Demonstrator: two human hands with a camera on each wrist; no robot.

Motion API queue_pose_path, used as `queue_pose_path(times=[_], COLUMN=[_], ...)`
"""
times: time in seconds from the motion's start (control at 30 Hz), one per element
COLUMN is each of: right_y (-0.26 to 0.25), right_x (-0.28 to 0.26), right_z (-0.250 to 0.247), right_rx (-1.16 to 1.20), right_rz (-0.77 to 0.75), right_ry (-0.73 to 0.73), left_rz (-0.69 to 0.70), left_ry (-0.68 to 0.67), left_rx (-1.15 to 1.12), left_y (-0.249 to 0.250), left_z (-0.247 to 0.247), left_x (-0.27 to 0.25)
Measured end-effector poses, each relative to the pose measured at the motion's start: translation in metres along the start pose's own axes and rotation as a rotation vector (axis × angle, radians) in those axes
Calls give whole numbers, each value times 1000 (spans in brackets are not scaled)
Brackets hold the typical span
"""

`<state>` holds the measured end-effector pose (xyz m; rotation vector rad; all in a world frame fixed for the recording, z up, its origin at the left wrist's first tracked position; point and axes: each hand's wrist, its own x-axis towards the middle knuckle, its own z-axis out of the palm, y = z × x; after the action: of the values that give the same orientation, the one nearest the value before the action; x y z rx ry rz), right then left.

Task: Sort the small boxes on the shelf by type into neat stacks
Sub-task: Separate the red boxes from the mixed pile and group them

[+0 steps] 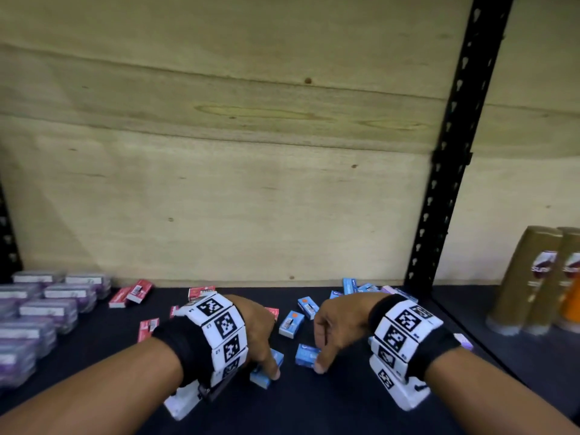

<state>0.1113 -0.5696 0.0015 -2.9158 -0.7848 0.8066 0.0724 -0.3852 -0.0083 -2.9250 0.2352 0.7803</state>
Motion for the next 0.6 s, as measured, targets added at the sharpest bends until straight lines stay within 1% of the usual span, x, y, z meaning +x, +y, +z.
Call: queue_pose_path(times=[0.1, 0.17, 0.4, 0.6], right_y=[-5, -1, 38, 65], right_x=[0, 0, 0, 4], right_z=[3, 2, -15, -16], right_rx=[-46, -72, -108, -140], right_rz=[11, 30, 172, 249], right_ry=[-1, 36, 232, 272], left_rz=[12, 30, 76, 115], left_ry=[17, 42, 189, 286], left_rx=[10, 42, 57, 38], left_y=[2, 7, 31, 55], left_z=[2, 3, 0, -5], left_x=[0, 0, 13, 23])
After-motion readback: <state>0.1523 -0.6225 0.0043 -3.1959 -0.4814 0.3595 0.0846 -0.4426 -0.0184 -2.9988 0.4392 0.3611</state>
